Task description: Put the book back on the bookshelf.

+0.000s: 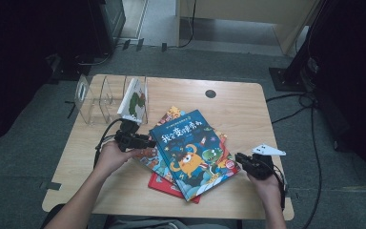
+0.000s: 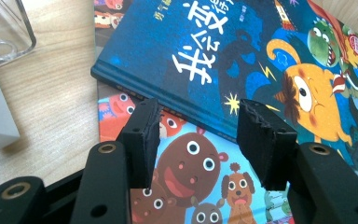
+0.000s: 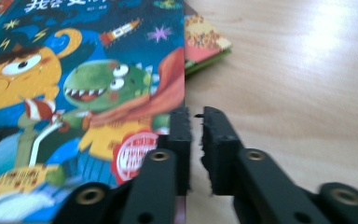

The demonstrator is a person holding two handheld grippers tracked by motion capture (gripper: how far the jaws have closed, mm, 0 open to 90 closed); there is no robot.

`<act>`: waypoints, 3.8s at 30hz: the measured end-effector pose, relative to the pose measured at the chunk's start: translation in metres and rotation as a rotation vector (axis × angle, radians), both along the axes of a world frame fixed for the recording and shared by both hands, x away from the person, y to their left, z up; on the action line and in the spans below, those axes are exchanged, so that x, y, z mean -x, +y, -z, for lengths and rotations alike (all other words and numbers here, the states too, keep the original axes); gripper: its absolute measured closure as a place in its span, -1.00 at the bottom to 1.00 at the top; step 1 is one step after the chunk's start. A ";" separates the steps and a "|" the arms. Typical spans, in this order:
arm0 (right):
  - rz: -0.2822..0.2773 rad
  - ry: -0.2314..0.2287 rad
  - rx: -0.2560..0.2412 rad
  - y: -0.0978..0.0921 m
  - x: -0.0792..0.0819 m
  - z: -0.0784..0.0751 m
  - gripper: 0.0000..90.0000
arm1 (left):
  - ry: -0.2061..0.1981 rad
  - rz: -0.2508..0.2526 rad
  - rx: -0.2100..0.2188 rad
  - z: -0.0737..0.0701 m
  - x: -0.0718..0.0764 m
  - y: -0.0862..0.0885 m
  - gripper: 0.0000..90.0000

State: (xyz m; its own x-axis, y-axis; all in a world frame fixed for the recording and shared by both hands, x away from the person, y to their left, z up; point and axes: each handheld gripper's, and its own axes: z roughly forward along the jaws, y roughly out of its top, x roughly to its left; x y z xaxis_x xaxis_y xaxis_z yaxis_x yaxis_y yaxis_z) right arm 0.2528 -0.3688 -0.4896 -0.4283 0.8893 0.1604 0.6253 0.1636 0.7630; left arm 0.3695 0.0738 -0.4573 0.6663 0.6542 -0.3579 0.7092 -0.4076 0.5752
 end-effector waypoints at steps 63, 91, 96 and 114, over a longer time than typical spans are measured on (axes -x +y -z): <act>-0.007 0.064 -0.015 -0.008 -0.045 0.011 1.00 | -0.018 -0.124 -0.043 0.009 -0.003 0.034 0.00; 0.009 0.077 -0.015 -0.006 -0.062 0.012 1.00 | 0.058 -0.153 -0.088 0.019 -0.016 0.027 0.43; 0.008 0.083 -0.012 -0.006 -0.062 0.012 1.00 | 0.067 -0.126 -0.091 0.017 -0.012 0.026 0.66; -0.001 0.090 -0.027 -0.010 -0.064 0.014 1.00 | 0.098 -0.036 -0.086 0.014 0.019 0.021 0.93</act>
